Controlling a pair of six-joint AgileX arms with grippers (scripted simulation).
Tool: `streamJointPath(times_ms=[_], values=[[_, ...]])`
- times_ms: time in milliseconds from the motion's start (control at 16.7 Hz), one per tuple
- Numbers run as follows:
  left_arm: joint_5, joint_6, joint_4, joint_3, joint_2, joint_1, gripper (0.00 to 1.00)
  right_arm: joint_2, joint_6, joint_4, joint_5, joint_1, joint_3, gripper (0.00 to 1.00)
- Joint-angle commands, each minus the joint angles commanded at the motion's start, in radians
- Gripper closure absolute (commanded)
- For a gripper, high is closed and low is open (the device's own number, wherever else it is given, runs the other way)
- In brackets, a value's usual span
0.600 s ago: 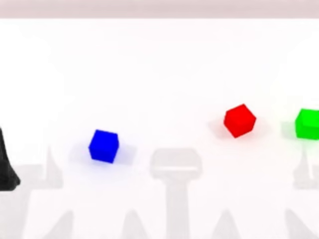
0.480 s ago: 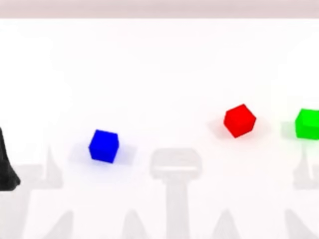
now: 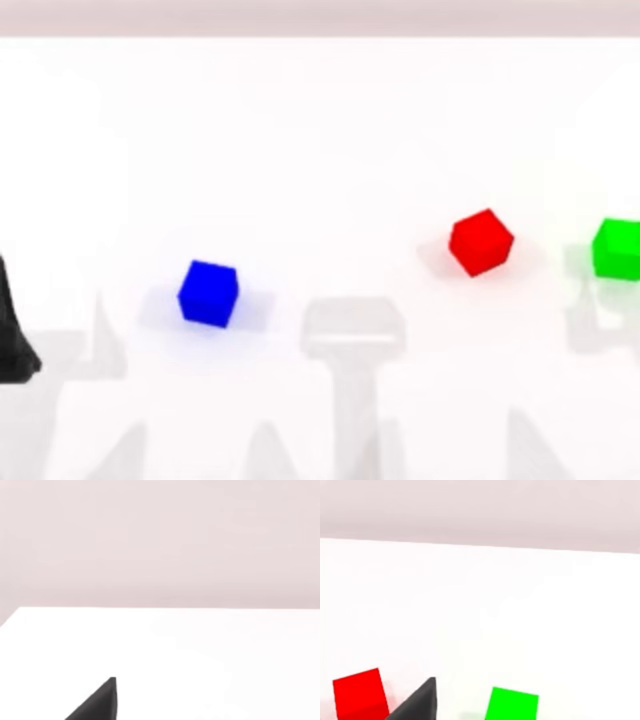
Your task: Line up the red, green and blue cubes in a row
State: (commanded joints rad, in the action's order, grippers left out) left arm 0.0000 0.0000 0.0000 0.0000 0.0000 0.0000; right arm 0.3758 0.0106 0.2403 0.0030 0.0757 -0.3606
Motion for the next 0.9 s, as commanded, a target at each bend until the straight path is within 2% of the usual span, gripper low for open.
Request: streamJointPath(times_ms=[600,900], values=[[0.0,0.0,0.0,0.0,0.0,0.0,0.0,1.142,0.043,0.635,0.0,0.192,-0.916,0.0],[0.0,0.0,0.0,0.0,0.0,0.0,0.0,1.615,0.058,0.887,0.001,0.27,-1.314,0.0]])
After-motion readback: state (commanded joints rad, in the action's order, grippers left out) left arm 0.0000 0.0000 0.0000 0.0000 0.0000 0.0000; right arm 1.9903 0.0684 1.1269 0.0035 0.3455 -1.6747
